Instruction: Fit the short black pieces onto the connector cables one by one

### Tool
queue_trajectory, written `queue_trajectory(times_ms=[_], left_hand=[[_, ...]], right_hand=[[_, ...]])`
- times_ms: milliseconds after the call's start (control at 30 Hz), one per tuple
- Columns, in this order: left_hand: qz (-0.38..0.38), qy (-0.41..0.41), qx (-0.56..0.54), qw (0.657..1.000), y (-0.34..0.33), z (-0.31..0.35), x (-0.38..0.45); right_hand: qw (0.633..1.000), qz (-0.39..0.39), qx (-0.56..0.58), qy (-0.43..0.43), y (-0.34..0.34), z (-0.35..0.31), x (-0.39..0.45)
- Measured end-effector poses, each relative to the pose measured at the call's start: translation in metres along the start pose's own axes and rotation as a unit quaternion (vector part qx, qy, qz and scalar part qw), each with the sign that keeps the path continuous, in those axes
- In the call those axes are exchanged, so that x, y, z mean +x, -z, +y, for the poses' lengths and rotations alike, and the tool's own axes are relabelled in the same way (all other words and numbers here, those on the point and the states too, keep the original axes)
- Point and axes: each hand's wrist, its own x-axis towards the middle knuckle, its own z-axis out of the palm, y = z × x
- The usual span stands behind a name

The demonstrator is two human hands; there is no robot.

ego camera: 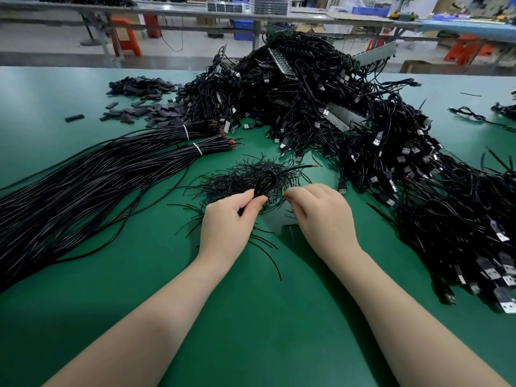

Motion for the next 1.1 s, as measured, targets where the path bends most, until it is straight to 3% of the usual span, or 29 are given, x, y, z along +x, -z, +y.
queue_trajectory(times_ms=[133, 567, 767, 1000, 1100], left_hand=[[-0.012, -0.020, 0.019, 1.000, -0.001, 0.000, -0.001], [-0.029, -0.069, 0.105, 0.992, -0.001, 0.001, -0.003], [-0.043, -0.103, 0.161, 0.981, 0.001, 0.004, -0.005], [-0.074, -0.150, 0.223, 0.960, 0.002, 0.015, -0.007], [-0.074, -0.147, 0.211, 0.963, 0.003, 0.016, -0.007]], right_hand=[[1.000, 0.023, -0.015, 0.008, -0.001, -0.001, -0.001], [0.994, 0.034, 0.105, 0.002, 0.005, -0.018, -0.002], [0.981, -0.099, 0.163, -0.024, 0.024, -0.012, 0.013], [0.965, -0.173, 0.183, -0.079, 0.030, -0.022, 0.019], [0.956, -0.157, 0.222, -0.109, 0.034, -0.021, 0.022]])
